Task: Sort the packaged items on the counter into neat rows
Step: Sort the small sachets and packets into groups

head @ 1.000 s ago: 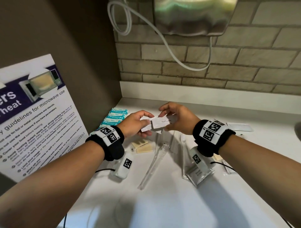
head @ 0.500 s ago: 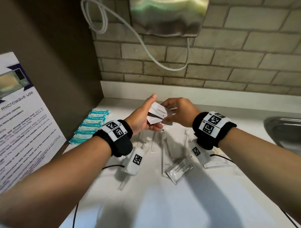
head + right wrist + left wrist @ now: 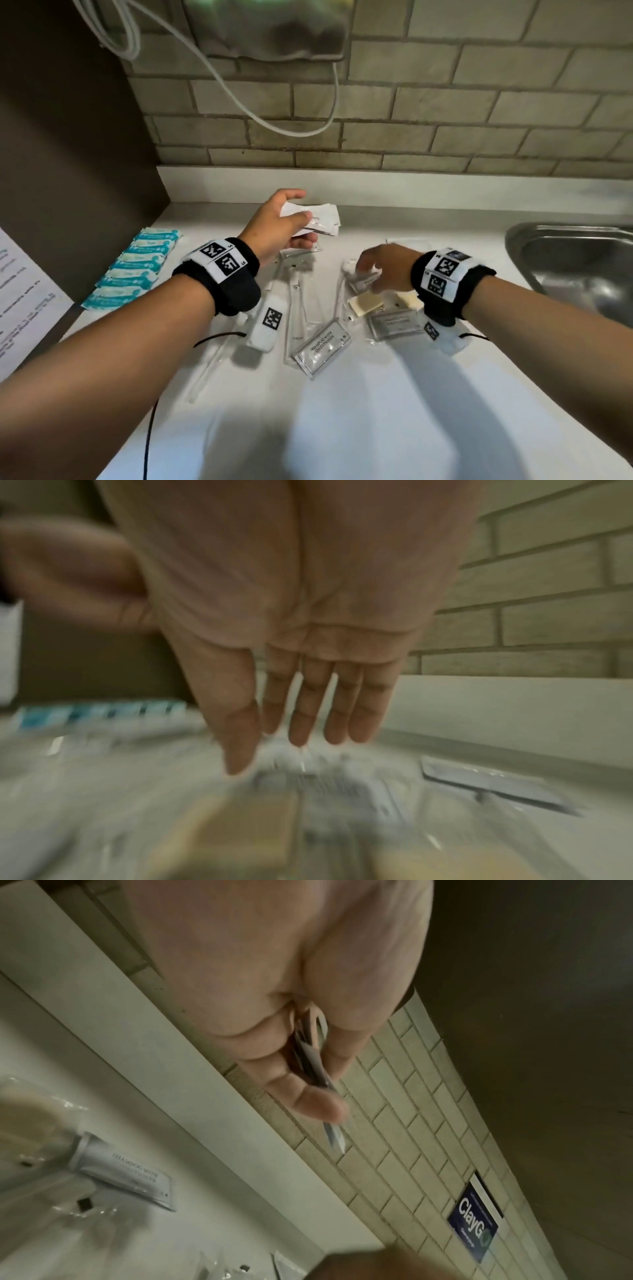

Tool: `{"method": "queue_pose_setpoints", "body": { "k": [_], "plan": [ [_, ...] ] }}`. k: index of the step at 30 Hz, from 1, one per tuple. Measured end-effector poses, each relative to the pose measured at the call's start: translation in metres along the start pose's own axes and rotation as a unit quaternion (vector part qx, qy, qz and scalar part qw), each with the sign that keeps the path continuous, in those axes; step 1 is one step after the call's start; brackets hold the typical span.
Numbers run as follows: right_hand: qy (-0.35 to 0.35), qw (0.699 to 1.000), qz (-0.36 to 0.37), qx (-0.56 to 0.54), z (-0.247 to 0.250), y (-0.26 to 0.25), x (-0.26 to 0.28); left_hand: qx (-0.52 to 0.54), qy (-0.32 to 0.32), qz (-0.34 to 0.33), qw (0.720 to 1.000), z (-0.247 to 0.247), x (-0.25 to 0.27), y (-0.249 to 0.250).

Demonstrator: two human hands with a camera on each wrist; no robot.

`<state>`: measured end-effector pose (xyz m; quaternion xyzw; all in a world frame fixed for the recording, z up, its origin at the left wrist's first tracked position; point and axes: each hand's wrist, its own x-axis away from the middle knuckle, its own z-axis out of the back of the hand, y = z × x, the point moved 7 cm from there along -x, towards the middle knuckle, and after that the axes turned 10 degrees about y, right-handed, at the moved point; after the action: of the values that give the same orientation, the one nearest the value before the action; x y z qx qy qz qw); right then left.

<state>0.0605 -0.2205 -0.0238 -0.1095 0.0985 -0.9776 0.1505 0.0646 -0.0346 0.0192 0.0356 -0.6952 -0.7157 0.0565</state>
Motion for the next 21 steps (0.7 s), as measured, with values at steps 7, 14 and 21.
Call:
{"method": "queue_pose_setpoints", "body": {
  "k": [7, 14, 21],
  "plan": [
    [-0.022, 0.998, 0.052, 0.025, -0.033, 0.008, -0.009, -0.037, -0.002, 0.011, 0.999, -0.027, 0.004, -0.005],
    [0.080, 0.994, 0.045, -0.063, 0.019, 0.038, -0.009, -0.046, -0.017, 0.007, 0.999, -0.048, 0.002, -0.004],
    [-0.064, 0.998, -0.028, -0.009, -0.007, 0.094, 0.018, -0.053, -0.044, 0.000, 0.998, -0.072, 0.004, -0.007]
  ]
}}
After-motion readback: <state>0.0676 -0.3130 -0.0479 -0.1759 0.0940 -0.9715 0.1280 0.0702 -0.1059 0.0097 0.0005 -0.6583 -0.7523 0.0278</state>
